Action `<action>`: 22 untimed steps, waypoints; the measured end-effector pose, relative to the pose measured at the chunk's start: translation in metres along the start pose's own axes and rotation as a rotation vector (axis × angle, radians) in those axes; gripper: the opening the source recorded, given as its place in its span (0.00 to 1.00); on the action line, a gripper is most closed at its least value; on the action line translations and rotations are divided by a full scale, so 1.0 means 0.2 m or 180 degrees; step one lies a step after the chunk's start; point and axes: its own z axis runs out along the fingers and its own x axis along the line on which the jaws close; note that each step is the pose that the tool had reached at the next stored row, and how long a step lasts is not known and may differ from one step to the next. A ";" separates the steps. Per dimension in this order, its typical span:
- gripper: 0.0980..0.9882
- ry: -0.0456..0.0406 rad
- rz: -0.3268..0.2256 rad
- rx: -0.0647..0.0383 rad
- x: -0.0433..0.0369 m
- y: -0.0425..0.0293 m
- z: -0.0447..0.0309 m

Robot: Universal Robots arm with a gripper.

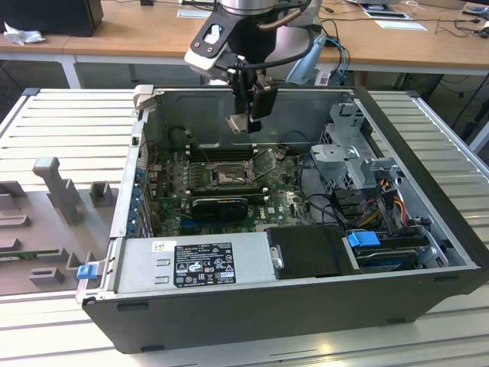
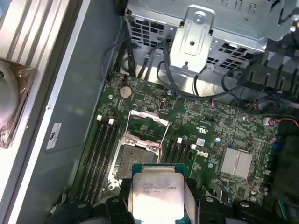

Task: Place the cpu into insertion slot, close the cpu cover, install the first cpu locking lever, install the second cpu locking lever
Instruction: 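Place the cpu into insertion slot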

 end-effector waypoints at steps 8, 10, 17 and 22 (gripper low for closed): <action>0.48 -0.0027 0.0303 -0.0005 0.000 -0.001 0.015; 0.48 -0.0026 0.0303 -0.0006 -0.001 -0.002 0.024; 0.48 -0.0030 0.0346 -0.0006 -0.001 -0.003 0.040; 0.48 -0.0035 0.0401 -0.0007 -0.001 -0.005 0.054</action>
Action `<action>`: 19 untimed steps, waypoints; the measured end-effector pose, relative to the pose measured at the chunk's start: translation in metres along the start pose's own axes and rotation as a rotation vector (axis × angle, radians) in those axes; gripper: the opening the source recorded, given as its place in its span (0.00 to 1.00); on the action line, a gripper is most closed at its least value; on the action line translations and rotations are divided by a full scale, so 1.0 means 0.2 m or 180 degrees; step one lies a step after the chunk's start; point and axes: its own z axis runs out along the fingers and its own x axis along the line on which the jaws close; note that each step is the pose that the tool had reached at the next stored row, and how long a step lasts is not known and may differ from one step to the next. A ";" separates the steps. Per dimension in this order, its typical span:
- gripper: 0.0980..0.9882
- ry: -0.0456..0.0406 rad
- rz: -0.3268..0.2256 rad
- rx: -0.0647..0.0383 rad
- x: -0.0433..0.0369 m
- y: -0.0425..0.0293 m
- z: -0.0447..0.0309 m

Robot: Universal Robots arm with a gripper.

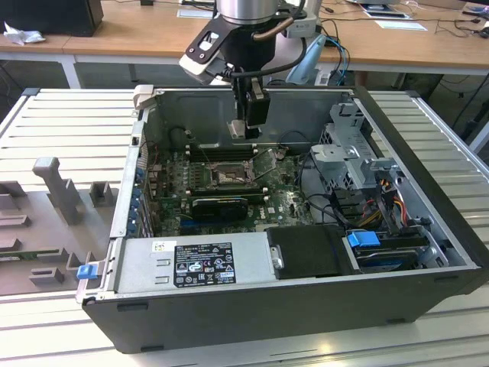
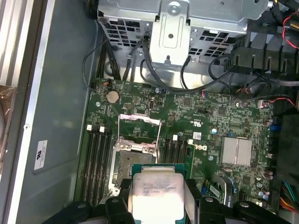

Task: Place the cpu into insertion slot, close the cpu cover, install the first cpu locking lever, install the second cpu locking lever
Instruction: 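Place the cpu into insertion slot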

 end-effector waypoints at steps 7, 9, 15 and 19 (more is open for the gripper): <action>0.48 -0.0026 0.0173 -0.0002 -0.001 -0.002 0.026; 0.48 -0.0044 0.0364 -0.0005 -0.001 -0.003 0.038; 0.48 -0.0054 0.0482 -0.0007 -0.001 -0.005 0.059; 0.48 -0.0056 0.0499 -0.0007 -0.002 -0.009 0.101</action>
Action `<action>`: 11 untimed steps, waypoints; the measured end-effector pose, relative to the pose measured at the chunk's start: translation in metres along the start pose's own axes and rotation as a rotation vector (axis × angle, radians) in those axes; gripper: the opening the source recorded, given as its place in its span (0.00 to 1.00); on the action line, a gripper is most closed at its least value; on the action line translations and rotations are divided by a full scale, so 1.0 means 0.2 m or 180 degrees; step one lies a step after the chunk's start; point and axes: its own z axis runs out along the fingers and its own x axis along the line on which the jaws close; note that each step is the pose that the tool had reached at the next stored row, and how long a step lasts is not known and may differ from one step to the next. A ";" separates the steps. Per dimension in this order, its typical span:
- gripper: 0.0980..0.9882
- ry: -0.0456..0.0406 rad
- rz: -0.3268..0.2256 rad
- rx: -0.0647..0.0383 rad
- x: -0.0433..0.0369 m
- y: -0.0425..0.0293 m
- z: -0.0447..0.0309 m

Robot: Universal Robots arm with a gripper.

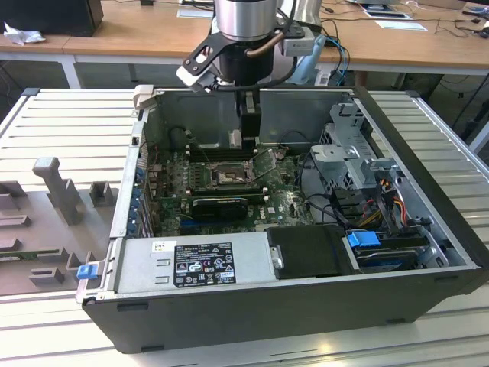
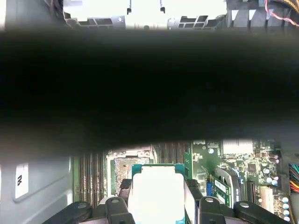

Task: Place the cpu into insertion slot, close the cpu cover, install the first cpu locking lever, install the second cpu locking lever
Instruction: 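Place the cpu into insertion slot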

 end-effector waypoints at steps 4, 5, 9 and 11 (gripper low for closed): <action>0.48 -0.0001 0.0012 0.0003 0.000 -0.002 0.017; 0.48 -0.0002 0.0018 0.0004 0.000 -0.002 0.026; 0.48 -0.0002 0.0031 0.0005 -0.001 -0.005 0.056; 0.48 -0.0007 0.0093 0.0005 -0.001 -0.007 0.065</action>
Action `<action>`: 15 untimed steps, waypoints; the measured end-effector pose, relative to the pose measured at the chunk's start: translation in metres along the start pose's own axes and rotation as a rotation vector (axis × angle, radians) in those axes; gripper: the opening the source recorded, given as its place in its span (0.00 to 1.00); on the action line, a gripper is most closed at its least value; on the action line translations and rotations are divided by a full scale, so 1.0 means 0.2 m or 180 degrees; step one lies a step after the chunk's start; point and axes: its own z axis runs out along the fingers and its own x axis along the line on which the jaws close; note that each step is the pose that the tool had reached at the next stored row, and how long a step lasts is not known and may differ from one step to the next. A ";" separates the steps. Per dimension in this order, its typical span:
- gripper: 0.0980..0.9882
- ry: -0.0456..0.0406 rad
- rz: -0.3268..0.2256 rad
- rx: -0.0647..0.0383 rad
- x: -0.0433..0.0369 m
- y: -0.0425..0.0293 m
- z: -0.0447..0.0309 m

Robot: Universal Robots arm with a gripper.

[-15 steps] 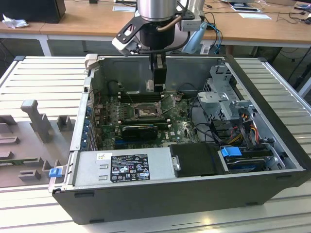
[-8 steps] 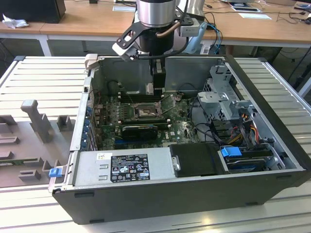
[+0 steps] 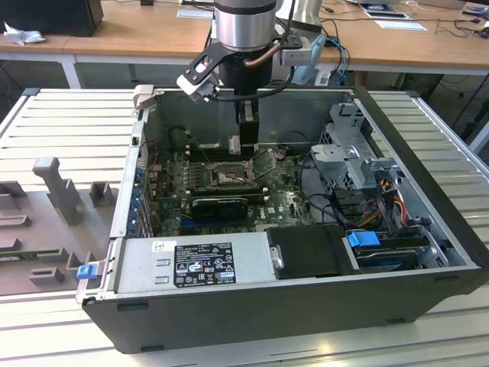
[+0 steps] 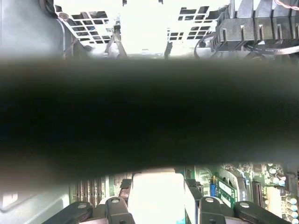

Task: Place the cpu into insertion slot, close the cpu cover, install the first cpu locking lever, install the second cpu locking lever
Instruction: 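Place the cpu into insertion slot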

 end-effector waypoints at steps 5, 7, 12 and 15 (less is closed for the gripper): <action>0.48 -0.0012 0.0141 -0.0003 -0.001 -0.004 0.037; 0.48 -0.0003 0.0031 -0.0001 -0.001 -0.006 0.052; 0.48 0.0026 -0.0306 0.0004 -0.002 -0.009 0.095; 0.48 0.0027 -0.0317 0.0005 -0.002 -0.015 0.128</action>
